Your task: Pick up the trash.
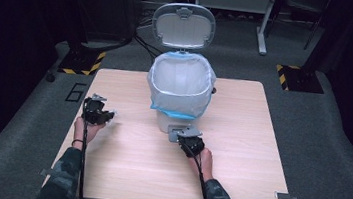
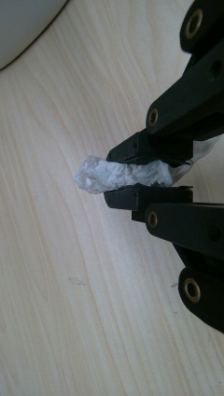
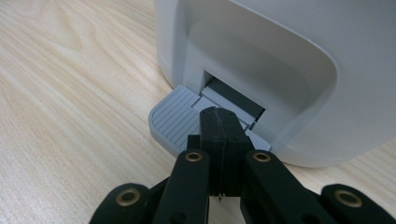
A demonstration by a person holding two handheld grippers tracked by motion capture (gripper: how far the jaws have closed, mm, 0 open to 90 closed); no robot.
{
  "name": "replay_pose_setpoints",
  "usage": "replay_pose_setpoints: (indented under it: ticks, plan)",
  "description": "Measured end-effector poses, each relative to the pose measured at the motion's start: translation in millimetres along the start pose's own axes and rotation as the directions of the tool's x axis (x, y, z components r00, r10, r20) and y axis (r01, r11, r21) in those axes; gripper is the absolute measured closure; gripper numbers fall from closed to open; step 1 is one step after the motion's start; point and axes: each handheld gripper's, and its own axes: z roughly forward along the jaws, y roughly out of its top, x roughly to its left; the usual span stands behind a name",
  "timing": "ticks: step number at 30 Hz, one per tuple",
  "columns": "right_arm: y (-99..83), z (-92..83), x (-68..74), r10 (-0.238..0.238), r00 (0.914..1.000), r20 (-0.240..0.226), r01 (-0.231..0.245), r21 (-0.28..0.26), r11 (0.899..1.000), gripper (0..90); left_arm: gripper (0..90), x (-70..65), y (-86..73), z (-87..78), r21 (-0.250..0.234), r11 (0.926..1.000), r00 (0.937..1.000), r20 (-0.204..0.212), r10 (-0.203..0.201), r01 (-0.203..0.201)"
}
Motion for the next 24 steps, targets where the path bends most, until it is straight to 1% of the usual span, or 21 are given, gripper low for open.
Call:
replay_pose_setpoints:
  ticks: [5, 7, 8, 10, 12, 13, 17, 20, 22, 23, 24]
  plan:
    - [0.0, 0.0, 0.0, 0.000, 1.0000, 0.000, 0.000, 0.000, 1.000, 90.0, 80.0, -2.5, 0.9, -4.4, -0.010, 0.9999, 0.9999, 0.007, 0.009, -0.008]
    - [0.0, 0.0, -0.1, 0.000, 1.0000, 0.000, 0.000, 0.000, 1.000, 90.0, 80.0, -3.8, 1.1, -5.6, -0.010, 0.9999, 0.9999, 0.009, 0.008, -0.008]
    - [0.0, 0.1, -0.1, 0.000, 1.0000, 0.000, 0.000, 0.000, 1.000, 90.0, 79.9, -5.2, 1.1, -7.3, -0.014, 0.9999, 0.9998, 0.019, 0.005, -0.005]
    - [0.0, 0.0, -0.1, 0.000, 1.0000, 0.000, 0.000, 0.000, 1.000, 90.0, 80.0, -6.6, 1.4, -8.5, -0.017, 0.9998, 0.9998, 0.019, 0.008, -0.007]
    - [0.0, 0.0, -0.1, 0.000, 1.0000, -0.001, 0.000, 0.000, 1.000, 90.0, 79.9, -8.5, 1.6, -10.0, -0.013, 0.9999, 0.9997, 0.025, 0.005, -0.005]
    - [0.0, 0.0, -0.2, 0.000, 1.0000, -0.001, 0.000, 0.000, 1.000, 90.0, 80.0, -9.0, 2.2, -10.9, -0.011, 0.9999, 0.9997, 0.021, 0.014, -0.013]
    - [0.0, 0.0, -0.2, 0.000, 1.0000, -0.001, 0.000, 0.000, 1.000, 90.0, 80.0, -11.8, 2.9, -12.8, -0.015, 0.9996, 0.9994, 0.023, 0.024, -0.024]
    - [0.0, 0.0, -0.3, 0.000, 1.0000, 0.000, 0.000, 0.000, 1.000, 90.0, 80.0, -15.5, 3.8, -15.5, -0.019, 0.9994, 0.9992, 0.026, 0.030, -0.029]
    - [0.0, 0.0, -0.3, 0.000, 1.0000, -0.001, 0.000, 0.000, 1.000, 90.0, 80.0, -18.4, 4.6, -17.4, -0.024, 0.9987, 0.9988, 0.023, 0.044, -0.044]
    - [0.0, 0.0, -0.3, 0.000, 1.0000, 0.000, 0.000, 0.000, 1.000, 90.0, 79.9, -20.4, 5.2, -18.5, -0.019, 0.9988, 0.9986, 0.025, 0.046, -0.045]
    - [0.0, 0.0, -0.3, 0.000, 1.0000, -0.001, 0.000, -0.001, 1.000, 90.0, 80.0, -22.1, 5.7, -18.7, -0.027, 0.9984, 0.9984, 0.026, 0.051, -0.050]
